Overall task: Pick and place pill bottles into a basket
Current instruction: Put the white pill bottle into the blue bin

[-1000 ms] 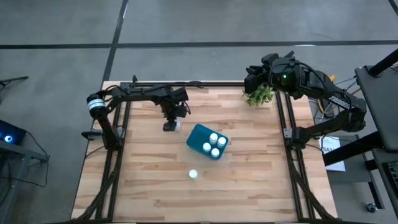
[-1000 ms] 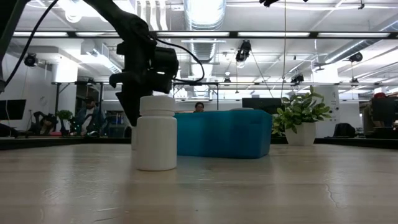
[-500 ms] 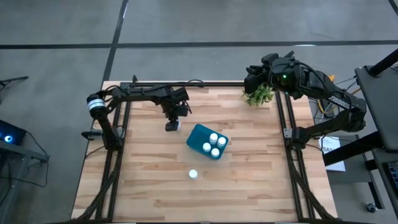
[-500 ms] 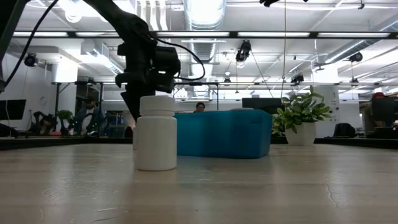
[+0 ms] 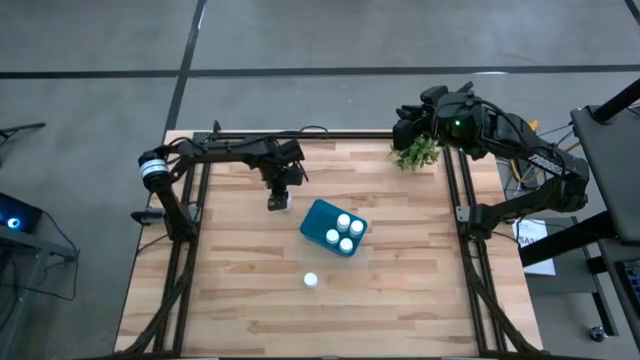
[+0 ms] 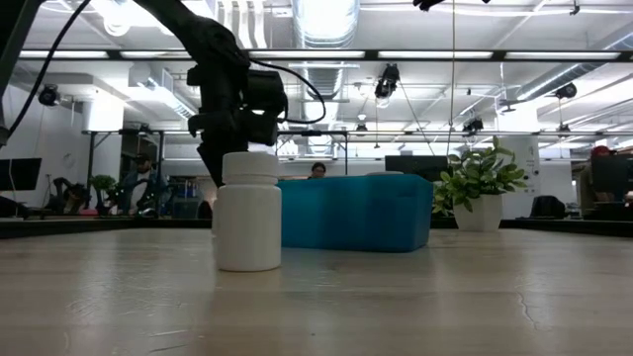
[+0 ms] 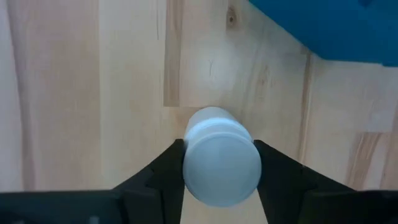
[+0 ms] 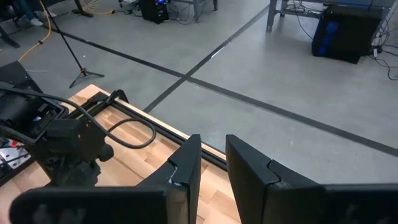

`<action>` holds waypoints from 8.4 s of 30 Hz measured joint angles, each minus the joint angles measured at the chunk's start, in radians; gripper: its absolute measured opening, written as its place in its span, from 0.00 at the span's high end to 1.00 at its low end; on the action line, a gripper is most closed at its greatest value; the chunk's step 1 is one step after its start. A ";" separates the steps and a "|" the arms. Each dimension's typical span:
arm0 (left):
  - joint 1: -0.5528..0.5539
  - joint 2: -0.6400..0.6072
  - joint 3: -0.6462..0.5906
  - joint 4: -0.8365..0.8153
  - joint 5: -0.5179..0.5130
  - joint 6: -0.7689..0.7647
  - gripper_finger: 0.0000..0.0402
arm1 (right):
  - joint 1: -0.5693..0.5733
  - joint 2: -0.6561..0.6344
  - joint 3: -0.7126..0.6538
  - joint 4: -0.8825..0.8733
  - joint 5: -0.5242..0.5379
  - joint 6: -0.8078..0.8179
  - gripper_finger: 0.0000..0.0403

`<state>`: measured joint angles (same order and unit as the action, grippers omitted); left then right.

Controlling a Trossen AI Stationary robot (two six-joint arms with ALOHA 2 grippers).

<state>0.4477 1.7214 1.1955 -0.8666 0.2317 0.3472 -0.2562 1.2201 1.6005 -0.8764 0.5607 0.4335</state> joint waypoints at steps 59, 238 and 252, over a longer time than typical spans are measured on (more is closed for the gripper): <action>-0.276 -0.018 0.475 -0.273 -0.141 -0.072 0.65 | -0.046 -0.048 0.000 -0.010 0.025 0.030 0.83; -0.795 0.178 0.336 0.066 -0.167 -0.367 0.45 | -0.045 -0.047 0.000 -0.034 -0.120 -0.045 0.83; -0.793 0.225 0.335 0.073 -0.185 -0.367 0.45 | -0.045 -0.047 0.000 -0.036 -0.128 -0.045 0.83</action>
<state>-0.3452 1.9465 1.5307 -0.7933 0.0469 -0.0200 -0.3012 1.1728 1.6005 -0.9123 0.4328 0.3889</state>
